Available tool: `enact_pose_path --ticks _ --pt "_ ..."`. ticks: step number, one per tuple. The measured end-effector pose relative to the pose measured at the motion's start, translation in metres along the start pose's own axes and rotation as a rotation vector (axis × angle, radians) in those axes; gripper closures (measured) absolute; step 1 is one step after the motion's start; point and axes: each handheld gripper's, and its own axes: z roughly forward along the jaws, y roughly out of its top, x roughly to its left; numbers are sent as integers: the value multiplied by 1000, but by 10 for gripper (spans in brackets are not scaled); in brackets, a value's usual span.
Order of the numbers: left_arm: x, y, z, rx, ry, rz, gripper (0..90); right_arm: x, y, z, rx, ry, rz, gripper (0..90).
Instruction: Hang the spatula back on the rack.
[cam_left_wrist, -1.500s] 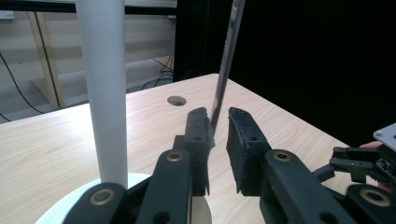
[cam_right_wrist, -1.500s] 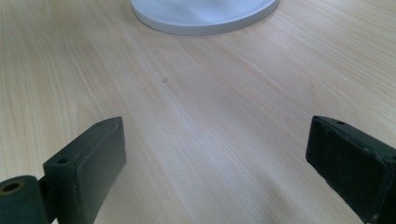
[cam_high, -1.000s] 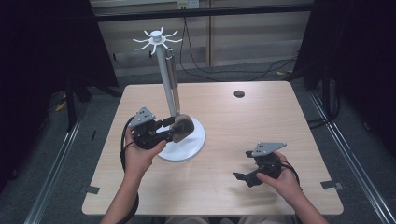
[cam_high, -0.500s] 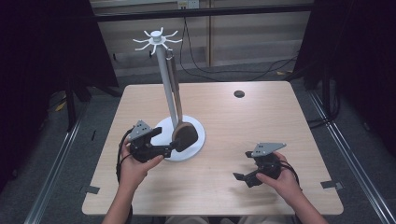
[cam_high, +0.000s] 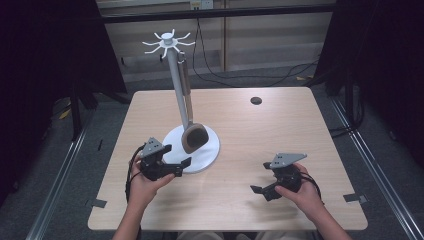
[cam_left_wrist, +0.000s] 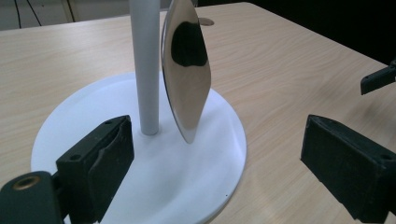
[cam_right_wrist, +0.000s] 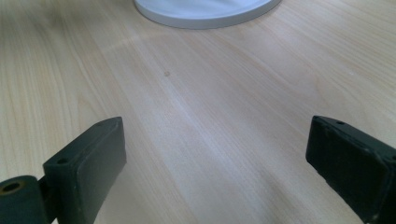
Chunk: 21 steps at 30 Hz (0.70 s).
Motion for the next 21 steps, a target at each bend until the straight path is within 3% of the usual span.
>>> enact_pose_path --ticks 7,13,21 --pt "5 -11 3 31 -1 4 90 1 0 0 4 -1 -6 45" --pt "11 -21 7 61 -4 -18 86 2 -1 1 10 -2 -11 45" --pt "18 -35 12 121 24 -35 79 0 -2 -2 11 -5 -16 45"
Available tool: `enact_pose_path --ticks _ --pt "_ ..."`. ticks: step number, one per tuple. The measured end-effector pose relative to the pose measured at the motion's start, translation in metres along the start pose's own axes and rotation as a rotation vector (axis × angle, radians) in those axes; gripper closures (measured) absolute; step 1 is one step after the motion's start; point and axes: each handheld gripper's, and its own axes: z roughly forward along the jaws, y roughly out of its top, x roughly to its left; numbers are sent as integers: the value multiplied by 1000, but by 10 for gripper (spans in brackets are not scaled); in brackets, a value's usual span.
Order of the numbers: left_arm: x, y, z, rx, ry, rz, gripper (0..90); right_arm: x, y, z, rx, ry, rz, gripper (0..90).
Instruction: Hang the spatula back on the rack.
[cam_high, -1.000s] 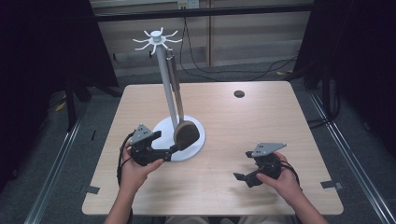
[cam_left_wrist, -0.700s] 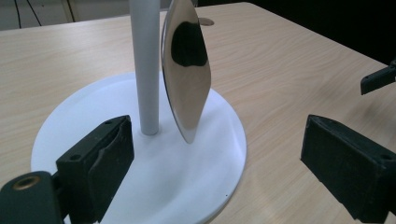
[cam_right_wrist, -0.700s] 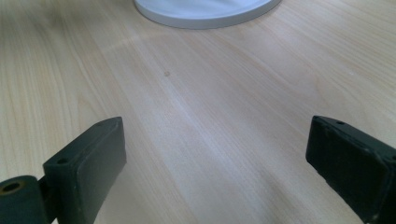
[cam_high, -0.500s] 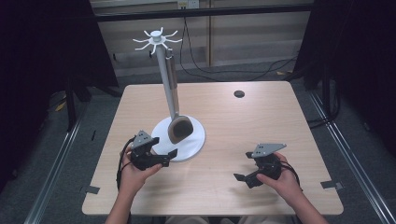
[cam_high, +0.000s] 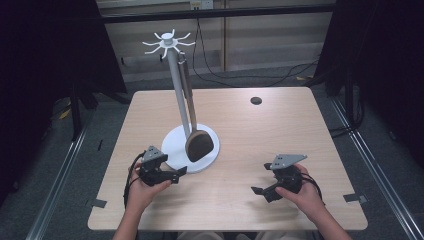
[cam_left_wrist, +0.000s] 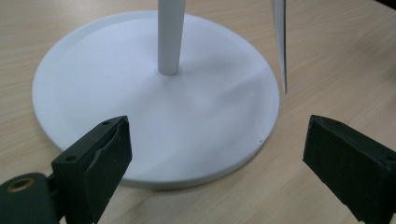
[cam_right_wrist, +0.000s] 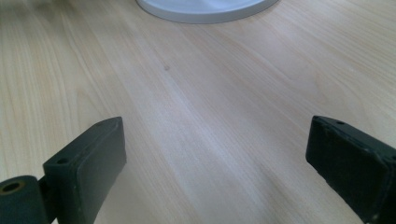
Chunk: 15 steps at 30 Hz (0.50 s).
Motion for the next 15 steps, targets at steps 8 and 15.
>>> enact_pose_path --ticks 8,15 --pt "0 -2 1 9 3 10 78 -3 -3 -4 1 -9 5 45" --pt "-3 1 2 10 0 29 76 -6 -7 -8 -2 -23 22 45"
